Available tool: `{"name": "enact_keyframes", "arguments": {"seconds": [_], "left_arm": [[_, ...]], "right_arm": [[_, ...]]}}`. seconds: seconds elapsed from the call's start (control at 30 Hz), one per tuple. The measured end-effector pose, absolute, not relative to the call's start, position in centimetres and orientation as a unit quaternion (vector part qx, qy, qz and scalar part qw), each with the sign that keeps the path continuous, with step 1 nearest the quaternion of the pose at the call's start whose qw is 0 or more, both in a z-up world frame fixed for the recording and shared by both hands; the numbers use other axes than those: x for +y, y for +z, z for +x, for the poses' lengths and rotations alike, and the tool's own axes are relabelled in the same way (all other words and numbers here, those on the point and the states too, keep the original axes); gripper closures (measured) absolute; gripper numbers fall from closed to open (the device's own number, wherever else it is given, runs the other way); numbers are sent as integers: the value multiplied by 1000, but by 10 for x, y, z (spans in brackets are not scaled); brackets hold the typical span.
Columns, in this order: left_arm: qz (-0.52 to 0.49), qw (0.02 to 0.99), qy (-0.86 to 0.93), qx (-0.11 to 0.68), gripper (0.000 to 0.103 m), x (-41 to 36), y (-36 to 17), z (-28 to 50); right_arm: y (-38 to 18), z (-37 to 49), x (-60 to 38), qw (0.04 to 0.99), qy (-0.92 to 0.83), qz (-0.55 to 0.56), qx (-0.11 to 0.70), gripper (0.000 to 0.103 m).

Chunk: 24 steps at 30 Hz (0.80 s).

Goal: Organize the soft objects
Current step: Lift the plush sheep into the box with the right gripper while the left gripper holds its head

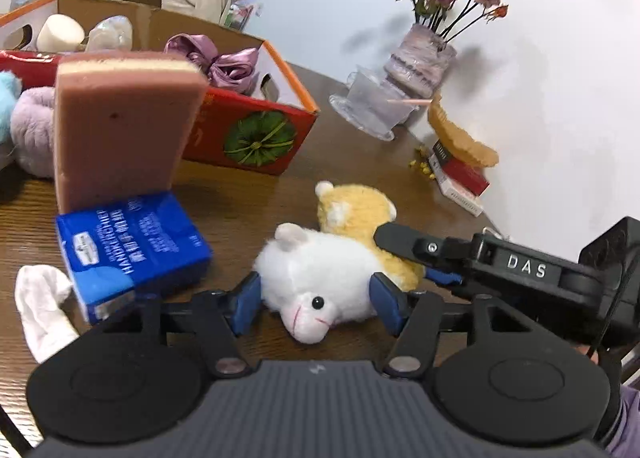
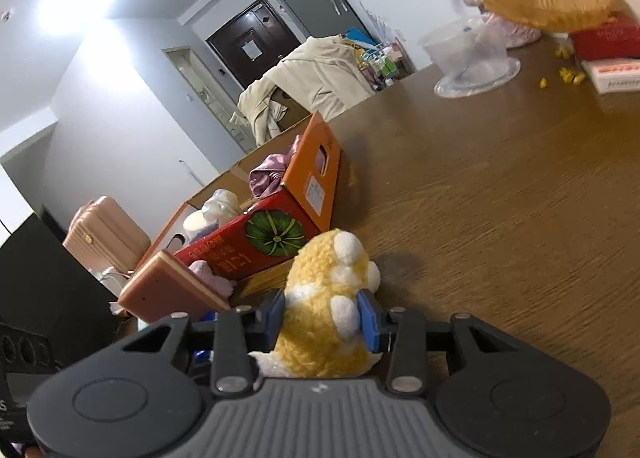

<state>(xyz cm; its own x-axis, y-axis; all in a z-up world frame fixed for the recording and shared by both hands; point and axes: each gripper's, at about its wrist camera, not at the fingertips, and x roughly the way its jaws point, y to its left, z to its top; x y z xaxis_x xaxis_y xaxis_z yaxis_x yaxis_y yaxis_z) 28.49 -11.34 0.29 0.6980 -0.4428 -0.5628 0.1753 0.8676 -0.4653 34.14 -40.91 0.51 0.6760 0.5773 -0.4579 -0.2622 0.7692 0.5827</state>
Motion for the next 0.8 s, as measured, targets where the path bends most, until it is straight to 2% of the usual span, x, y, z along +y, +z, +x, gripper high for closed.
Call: {"name": "enact_keyframes", "arguments": {"seconds": [0.17, 0.3, 0.43, 0.6, 0.7, 0.8], "left_arm": [[-183, 927, -184, 269, 44, -107, 49, 273], [-187, 942, -158, 231, 46, -79, 86, 303], [-188, 940, -123, 257, 47, -46, 100, 360], [-193, 921, -103, 323, 47, -20, 77, 415], [-187, 907, -112, 361, 47, -16, 56, 428], [-182, 900, -140, 369, 43, -15, 55, 428]], "right_arm": [[52, 333, -408, 898, 255, 239, 267, 66], [89, 369, -381, 902, 284, 233, 226, 66], [96, 431, -343, 893, 300, 237, 235, 66], [71, 491, -304, 887, 273, 230, 294, 66], [59, 497, -292, 894, 237, 203, 323, 66], [54, 490, -283, 912, 199, 157, 321, 69]]}}
